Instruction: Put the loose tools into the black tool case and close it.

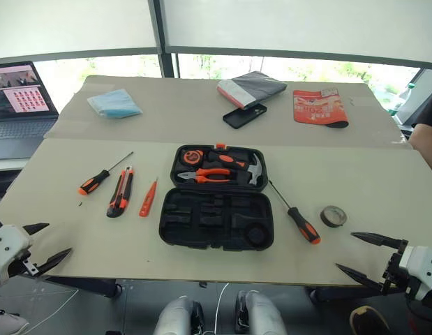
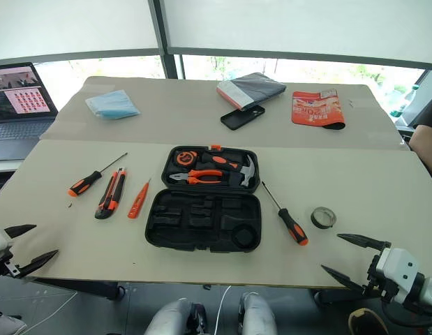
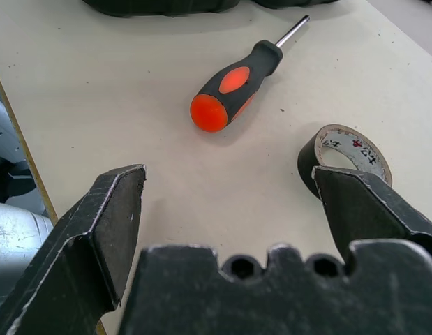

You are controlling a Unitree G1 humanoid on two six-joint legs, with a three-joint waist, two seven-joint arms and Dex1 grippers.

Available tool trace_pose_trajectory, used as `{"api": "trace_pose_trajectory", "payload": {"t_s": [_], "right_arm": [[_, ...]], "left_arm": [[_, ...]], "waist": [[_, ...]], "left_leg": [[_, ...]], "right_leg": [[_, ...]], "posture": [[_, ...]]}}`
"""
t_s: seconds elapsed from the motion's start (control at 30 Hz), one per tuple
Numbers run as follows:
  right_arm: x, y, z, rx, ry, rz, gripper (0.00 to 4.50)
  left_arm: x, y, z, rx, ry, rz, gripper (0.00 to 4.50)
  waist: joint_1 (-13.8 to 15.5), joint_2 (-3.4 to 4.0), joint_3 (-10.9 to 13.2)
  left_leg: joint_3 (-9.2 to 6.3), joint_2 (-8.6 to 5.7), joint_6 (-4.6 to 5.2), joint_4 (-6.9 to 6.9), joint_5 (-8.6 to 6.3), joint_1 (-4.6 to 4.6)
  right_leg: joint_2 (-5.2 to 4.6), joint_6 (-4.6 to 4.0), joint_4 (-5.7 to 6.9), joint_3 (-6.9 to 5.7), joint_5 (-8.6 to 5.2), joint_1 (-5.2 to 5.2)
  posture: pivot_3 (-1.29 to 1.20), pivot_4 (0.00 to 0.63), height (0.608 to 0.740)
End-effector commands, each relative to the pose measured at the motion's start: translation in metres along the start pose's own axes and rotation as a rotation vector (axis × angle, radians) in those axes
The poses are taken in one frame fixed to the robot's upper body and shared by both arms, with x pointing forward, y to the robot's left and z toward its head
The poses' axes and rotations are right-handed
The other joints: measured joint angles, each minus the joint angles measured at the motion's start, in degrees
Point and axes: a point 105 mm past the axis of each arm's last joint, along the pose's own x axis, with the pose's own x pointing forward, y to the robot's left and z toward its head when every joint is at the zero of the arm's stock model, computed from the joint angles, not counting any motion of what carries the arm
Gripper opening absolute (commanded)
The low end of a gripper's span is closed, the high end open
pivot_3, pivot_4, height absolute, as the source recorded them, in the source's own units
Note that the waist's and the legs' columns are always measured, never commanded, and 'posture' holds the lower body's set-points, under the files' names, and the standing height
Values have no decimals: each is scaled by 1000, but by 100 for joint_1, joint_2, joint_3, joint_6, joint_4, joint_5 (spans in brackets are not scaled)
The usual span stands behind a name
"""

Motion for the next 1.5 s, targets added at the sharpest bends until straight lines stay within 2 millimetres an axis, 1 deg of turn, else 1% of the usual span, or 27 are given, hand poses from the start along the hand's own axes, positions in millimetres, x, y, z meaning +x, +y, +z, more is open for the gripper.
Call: {"api": "trace_pose_trajectory", "payload": {"t_s": [0.03, 0.1, 0.17, 0.2, 0.27, 0.33, 0.4, 0.47, 0.5, 0.53, 0.6, 0.7, 0.8, 0.83, 0.93, 0.97, 1.03, 1.13, 1.17, 1.23, 1.33, 1.5], "right_arm": [[12, -4, 19, -28, -73, 2, 4439], [31, -2, 42, -15, -169, 24, 4439], [41, -3, 58, -21, -237, 24, 4439], [44, -4, 71, -20, -313, 11, 4439], [53, -5, 93, 0, -413, 8, 4439], [59, -6, 115, 34, -504, 8, 4439], [66, -6, 135, 44, -581, 0, 4439], [71, -3, 146, 52, -625, 0, 4439], [73, -2, 148, 66, -641, -8, 4439], [76, 1, 150, 81, -650, -7, 4439], [80, 6, 151, 90, -654, 3, 4439], [82, 5, 151, 89, -653, -2, 4439], [84, 3, 150, 77, -654, -24, 4439], [86, 3, 150, 76, -655, -30, 4439], [91, 3, 150, 65, -657, -33, 4439], [92, 3, 151, 61, -662, -36, 4439], [93, 2, 153, 60, -670, -42, 4439], [94, 5, 154, 64, -669, -33, 4439], [94, 7, 154, 62, -663, -30, 4439], [94, 10, 153, 55, -653, -34, 4439], [92, 9, 154, 55, -649, -65, 4500], [90, 8, 153, 51, -637, -81, 4500]], "left_arm": [[-4, 12, 17, -61, -50, 28, 4500], [-8, 20, 23, -234, -77, 34, 4500], [-11, 29, 23, -334, -68, 69, 4500], [-13, 32, 23, -386, -61, 84, 4500], [-17, 27, 11, -557, 41, 68, 4500], [-22, 20, 4, -596, 112, 53, 4500], [-26, 19, -6, -613, 171, 92, 4500], [-26, 23, -6, -652, 143, 134, 4500], [-25, 30, -1, -656, 101, 168, 4500], [-22, 39, 11, -657, 42, 193, 4500], [-13, 52, 36, -666, -37, 191, 4500], [0, 62, 53, -617, -42, 166, 4500], [27, 72, 73, -536, -32, 115, 4500], [37, 74, 77, -520, -25, 95, 4500], [64, 79, 81, -474, 26, 58, 4500], [75, 83, 82, -465, 39, 65, 4500], [91, 90, 82, -451, 55, 84, 4500], [110, 94, 81, -428, 73, 100, 4500], [115, 92, 80, -444, 84, 90, 4500], [121, 88, 77, -418, 110, 68, 4500], [122, 87, 65, -443, 194, 73, 3757], [120, 89, 61, -459, 193, 91, 1902]], "waist": [[-3, -1, 0], [-15, -2, 1], [-32, -5, 1], [-31, -5, 1], [-20, -4, 2], [-42, 2, 2], [-36, -1, 3], [-34, -7, 3], [-16, -14, 4], [32, -15, 4], [101, -26, 5], [142, -32, 3], [143, -33, 2], [138, -33, 2], [116, -35, 1], [99, -35, 1], [77, -36, 1], [-13, -40, 0], [-35, -42, 0], [-68, -43, 0], [-110, -48, 3], [-104, -51, 2]], "left_leg": [[0, 0, 0, 0, 0, 0], [-1, 1, -2, 0, 2, -1], [0, 4, -4, 2, 3, -5], [-2, 6, -5, 4, 4, -4], [-5, 6, -6, 4, 5, -2], [-4, 6, -18, 5, 12, -1], [-4, 3, -29, 5, 18, -1], [-4, 3, -32, 4, 19, -2], [-6, 3, -34, 4, 20, -5], [-9, 3, -36, 3, 21, -5], [-14, 3, -37, 5, 21, -6], [-17, 2, -41, 11, 23, -8], [-12, -5, -41, 11, 23, -7], [-9, -6, -42, 11, 24, -7], [2, -9, -47, 12, 27, -15], [8, -9, -48, 13, 29, -19], [22, -11, -50, 15, 31, -17], [28, -6, -51, 24, 33, -16], [31, -6, -51, 26, 34, -15], [31, -5, -48, 29, 35, -15], [30, -4, -46, 36, 34, -15], [24, 0, -46, 46, 33, -13]], "right_leg": [[0, 0, 0, 0, 0, 0], [0, 0, 2, 0, 0, 3], [-1, 2, 14, 0, 1, 6], [-1, 4, 17, -3, 2, 7], [2, 4, 22, -5, 2, 6], [3, 4, 32, -3, 2, 3], [-1, 5, 34, -2, 2, 2], [1, 2, 31, -3, 1, 1], [1, 1, 32, -3, 1, -2], [0, -2, 28, -6, -1, -3], [-5, -3, 27, -14, -1, -11], [-8, -3, 26, -21, 0, -7], [-9, 7, 22, -13, 9, -2], [-8, 27, 24, -12, 24, 5], [7, 38, 48, -8, 32, 1], [32, 35, 52, -11, 30, -3], [60, 27, 64, -14, 27, -5], [83, 25, 64, -18, 27, -5], [84, 26, 64, -15, 27, -5], [84, 27, 64, -15, 26, -4], [83, 28, 68, -12, 25, -5], [76, 28, 77, 3, 25, -4]], "posture": [[0, 150, 740], [0, 150, 740], [0, 150, 740], [0, 150, 740], [0, 150, 740], [0, 150, 740], [0, 150, 740], [0, 150, 740], [0, 150, 740], [0, 150, 740], [0, 150, 740], [0, 150, 740], [0, 150, 740], [0, 150, 740], [0, 150, 740], [0, 150, 740], [0, 150, 740], [0, 150, 740], [0, 150, 740], [0, 150, 740], [0, 150, 740], [0, 150, 740]]}}
